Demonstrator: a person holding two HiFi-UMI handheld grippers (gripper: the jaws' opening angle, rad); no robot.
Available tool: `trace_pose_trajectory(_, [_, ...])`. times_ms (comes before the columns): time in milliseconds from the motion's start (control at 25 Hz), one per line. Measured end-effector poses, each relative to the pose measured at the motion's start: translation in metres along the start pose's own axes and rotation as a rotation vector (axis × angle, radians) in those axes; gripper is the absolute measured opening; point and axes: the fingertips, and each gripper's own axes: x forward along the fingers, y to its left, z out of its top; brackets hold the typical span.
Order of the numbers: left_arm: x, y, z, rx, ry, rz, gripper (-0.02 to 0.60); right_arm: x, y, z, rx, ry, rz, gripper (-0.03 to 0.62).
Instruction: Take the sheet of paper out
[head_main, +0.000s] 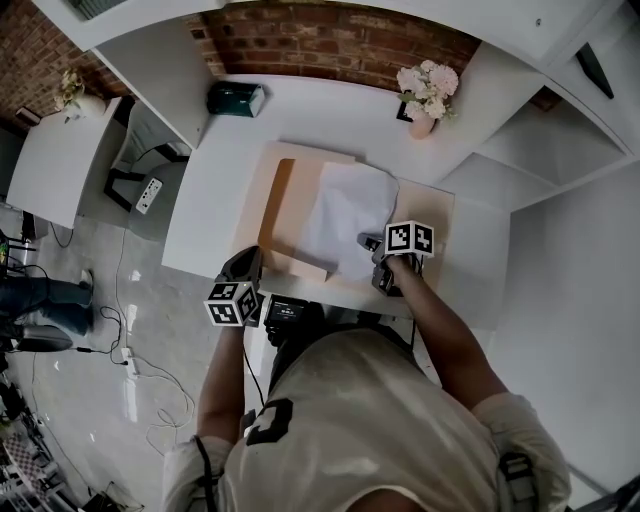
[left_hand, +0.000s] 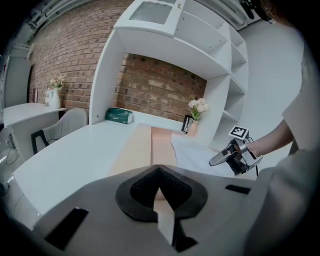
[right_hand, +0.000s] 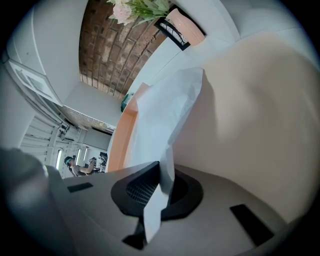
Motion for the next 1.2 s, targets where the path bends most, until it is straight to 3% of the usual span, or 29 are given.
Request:
trace_pose_trajectory(800, [0.001, -0.001, 0.001, 0.001, -0.029, 0.016, 0.017, -0.03, -0.025, -0.004, 0.009, -0.052, -0.042, 0.028])
trace_pose_trajectory(1200, [0.001, -0.002, 0.001, 0.02, -0.036, -0.021, 0.017, -0.047, -0.038, -0.007, 0.025, -0.092, -0.061, 0.028])
